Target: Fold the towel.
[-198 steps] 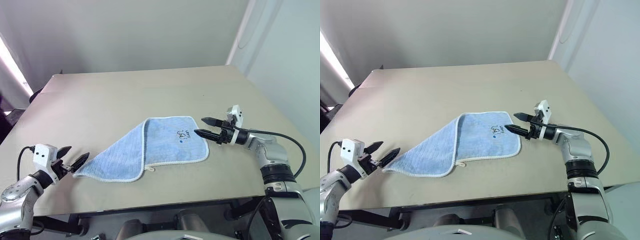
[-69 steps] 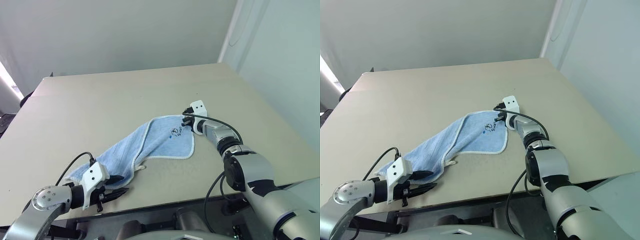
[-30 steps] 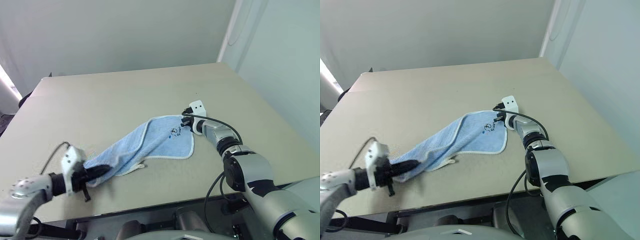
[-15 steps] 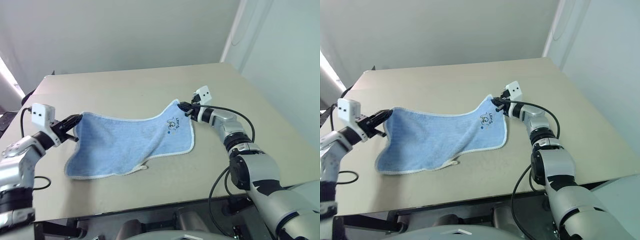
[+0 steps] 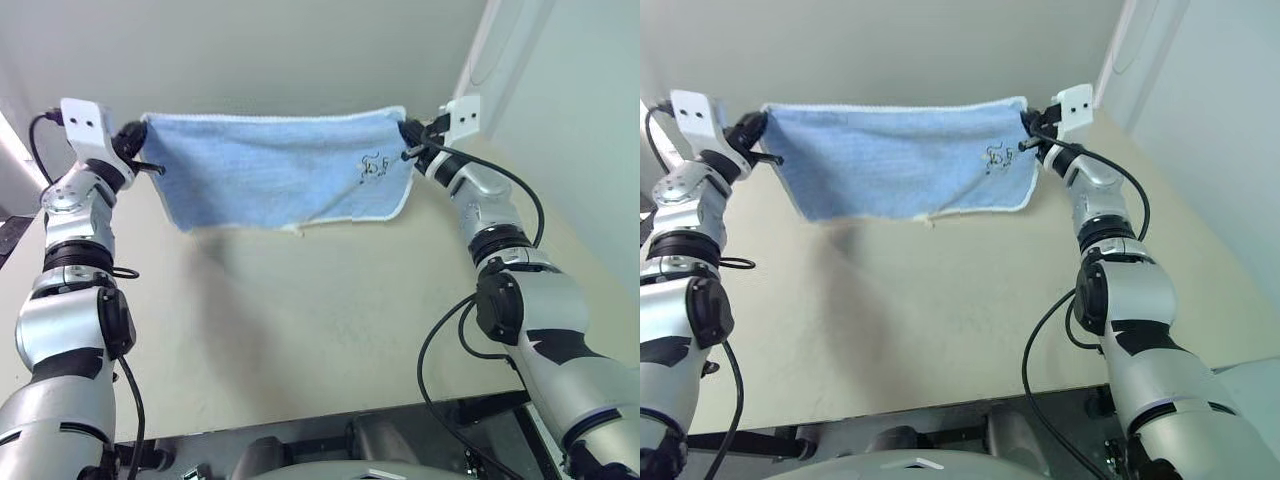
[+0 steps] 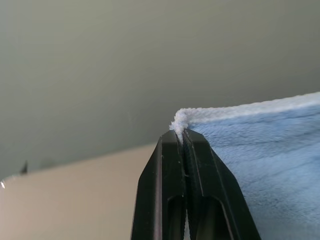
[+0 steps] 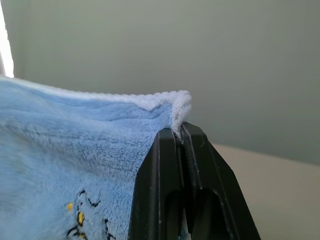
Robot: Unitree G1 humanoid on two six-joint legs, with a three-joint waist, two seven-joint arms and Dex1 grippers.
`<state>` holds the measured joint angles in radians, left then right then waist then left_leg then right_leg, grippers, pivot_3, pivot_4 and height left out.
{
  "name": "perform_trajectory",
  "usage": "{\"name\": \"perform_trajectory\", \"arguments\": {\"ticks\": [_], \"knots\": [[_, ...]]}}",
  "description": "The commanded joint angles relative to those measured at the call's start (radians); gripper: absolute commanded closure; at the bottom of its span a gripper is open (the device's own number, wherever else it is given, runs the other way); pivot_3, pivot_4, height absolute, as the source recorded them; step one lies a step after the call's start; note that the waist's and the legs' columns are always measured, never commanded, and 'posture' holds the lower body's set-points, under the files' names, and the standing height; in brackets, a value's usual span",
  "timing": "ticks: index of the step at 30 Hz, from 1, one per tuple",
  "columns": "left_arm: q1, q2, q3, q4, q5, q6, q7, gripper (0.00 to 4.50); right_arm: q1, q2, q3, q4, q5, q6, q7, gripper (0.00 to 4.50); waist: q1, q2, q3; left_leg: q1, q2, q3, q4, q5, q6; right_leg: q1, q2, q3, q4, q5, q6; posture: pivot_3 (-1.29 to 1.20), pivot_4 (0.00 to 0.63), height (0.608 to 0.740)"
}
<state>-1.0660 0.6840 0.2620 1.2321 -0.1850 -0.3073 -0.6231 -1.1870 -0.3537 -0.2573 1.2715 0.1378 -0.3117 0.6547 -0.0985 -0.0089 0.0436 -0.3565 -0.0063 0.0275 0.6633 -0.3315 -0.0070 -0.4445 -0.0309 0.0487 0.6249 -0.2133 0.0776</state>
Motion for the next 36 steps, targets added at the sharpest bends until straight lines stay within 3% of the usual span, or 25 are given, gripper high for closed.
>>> {"name": "perform_trajectory", "arguments": {"ticks": [1,6,9,17,21,26,31,36], "knots": [[0.047,0.041,0.042,-0.014,-0.039,-0.045,-0.156,4.48,0.020,-0.012,-0.022,-0.033,0.037,-0.060,0.109,4.50,-0.001,0.000,0.000,0.000,0.000,0.000,0.000,0.000,0.000,0.000,0.000,0.000,-0.001,0.000,0.000,0.00,0.000,0.740],[0.261,0.081,0.033,-0.112,-0.055,-0.057,-0.386,4.48,0.181,-0.003,-0.023,-0.147,0.121,-0.025,0.398,4.50,-0.002,0.000,-0.001,0.001,0.000,0.000,0.001,0.000,0.001,0.002,0.000,0.000,0.000,0.000,0.000,0.00,0.000,0.740],[0.464,0.104,0.059,-0.276,-0.111,-0.006,-0.501,4.48,0.336,0.000,-0.015,-0.328,0.191,0.060,0.520,4.50,0.001,0.000,-0.001,0.001,0.000,0.000,0.003,0.000,0.001,0.001,-0.001,0.000,0.003,0.000,0.000,0.00,0.000,0.740],[0.933,0.139,0.176,-0.761,-0.243,0.213,-0.508,4.48,0.823,-0.095,0.052,-0.990,0.364,0.478,0.610,4.50,0.029,0.000,-0.001,0.003,0.001,-0.001,0.004,0.000,0.001,0.002,-0.003,-0.001,0.004,0.000,-0.001,0.00,0.000,0.740],[1.149,0.159,0.244,-0.948,-0.274,0.303,-0.502,4.48,1.016,-0.170,0.071,-1.125,0.370,0.542,0.634,4.50,0.041,0.000,-0.001,0.007,0.001,0.000,0.004,0.000,0.001,0.005,-0.003,-0.002,0.004,-0.001,-0.001,0.00,0.000,0.740],[1.341,0.163,0.323,-1.087,-0.308,0.378,-0.510,4.48,1.122,-0.235,0.041,-1.195,0.397,0.582,0.621,4.50,0.052,-0.001,0.000,0.019,0.003,0.001,0.004,0.000,0.001,0.017,0.000,-0.001,0.001,-0.009,-0.006,0.00,0.000,0.740],[1.345,0.168,0.327,-1.109,-0.315,0.406,-0.500,4.48,1.144,-0.258,0.040,-1.232,0.432,0.619,0.599,4.50,0.061,-0.003,0.000,0.021,0.004,0.001,0.005,0.000,0.001,0.020,0.002,-0.004,0.001,-0.010,-0.005,0.00,0.000,0.740],[1.127,0.133,0.238,-0.962,-0.280,0.392,-0.456,4.48,1.010,-0.199,0.078,-1.157,0.394,0.638,0.460,4.50,0.057,-0.003,0.000,0.021,0.003,0.001,0.008,0.000,0.001,0.020,0.005,-0.005,0.004,-0.009,-0.005,0.00,0.000,0.740]]}}
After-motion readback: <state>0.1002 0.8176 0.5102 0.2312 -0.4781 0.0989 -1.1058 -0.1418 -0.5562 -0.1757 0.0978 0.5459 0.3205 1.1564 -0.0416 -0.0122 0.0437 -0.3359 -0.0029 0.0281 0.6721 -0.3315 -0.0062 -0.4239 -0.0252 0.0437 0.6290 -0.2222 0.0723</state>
